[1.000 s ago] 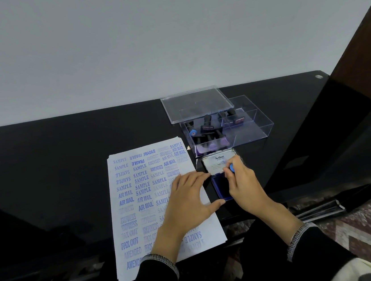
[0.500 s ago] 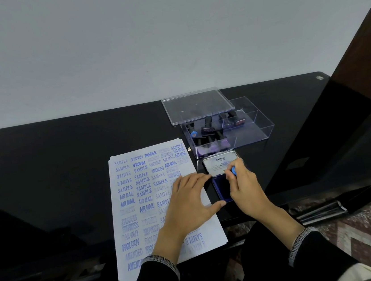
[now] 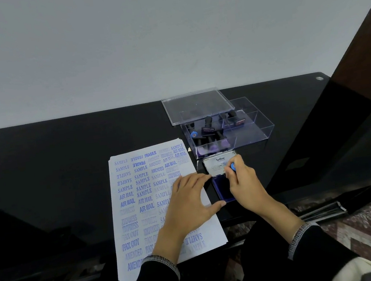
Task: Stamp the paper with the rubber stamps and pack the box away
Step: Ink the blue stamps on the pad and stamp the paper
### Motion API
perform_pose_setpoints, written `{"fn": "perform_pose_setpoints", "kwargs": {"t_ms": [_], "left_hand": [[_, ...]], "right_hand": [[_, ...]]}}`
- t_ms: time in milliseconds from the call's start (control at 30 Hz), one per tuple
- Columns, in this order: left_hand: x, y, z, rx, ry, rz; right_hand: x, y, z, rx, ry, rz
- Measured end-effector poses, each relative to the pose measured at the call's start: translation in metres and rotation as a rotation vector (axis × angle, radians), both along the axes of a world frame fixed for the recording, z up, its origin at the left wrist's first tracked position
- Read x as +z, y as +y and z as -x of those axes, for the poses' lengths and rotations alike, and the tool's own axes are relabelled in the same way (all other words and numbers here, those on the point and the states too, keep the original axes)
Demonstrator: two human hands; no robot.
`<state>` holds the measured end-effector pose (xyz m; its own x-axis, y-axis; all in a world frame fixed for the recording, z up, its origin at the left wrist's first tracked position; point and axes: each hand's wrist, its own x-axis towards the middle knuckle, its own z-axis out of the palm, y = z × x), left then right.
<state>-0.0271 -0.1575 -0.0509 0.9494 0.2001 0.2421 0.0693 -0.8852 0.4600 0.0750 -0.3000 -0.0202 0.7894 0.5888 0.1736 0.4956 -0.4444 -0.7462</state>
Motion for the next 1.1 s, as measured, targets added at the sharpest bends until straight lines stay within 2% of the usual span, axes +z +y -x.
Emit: {"fn": "perform_pose_setpoints", "kwargs": {"t_ms": [267, 500, 967, 1100], "left_hand": [[-0.001, 0.000, 0.000, 0.001, 0.005, 0.011], [-0.001, 0.000, 0.000, 0.000, 0.010, 0.010], [-0.003, 0.001, -0.001, -0.005, -0.014, -0.002], [-0.003, 0.001, -0.001, -0.007, 0.000, 0.006]], "right_hand": [[-0.004, 0.003, 0.001, 0.000, -0.126, 0.101], [0.000, 0.003, -0.001, -0.010, -0.017, 0.041], [0.013, 0.014, -0.017, 0.007, -0.030, 0.211], [0.009, 0.011, -0.009, -0.010, -0.056, 0.159]]}}
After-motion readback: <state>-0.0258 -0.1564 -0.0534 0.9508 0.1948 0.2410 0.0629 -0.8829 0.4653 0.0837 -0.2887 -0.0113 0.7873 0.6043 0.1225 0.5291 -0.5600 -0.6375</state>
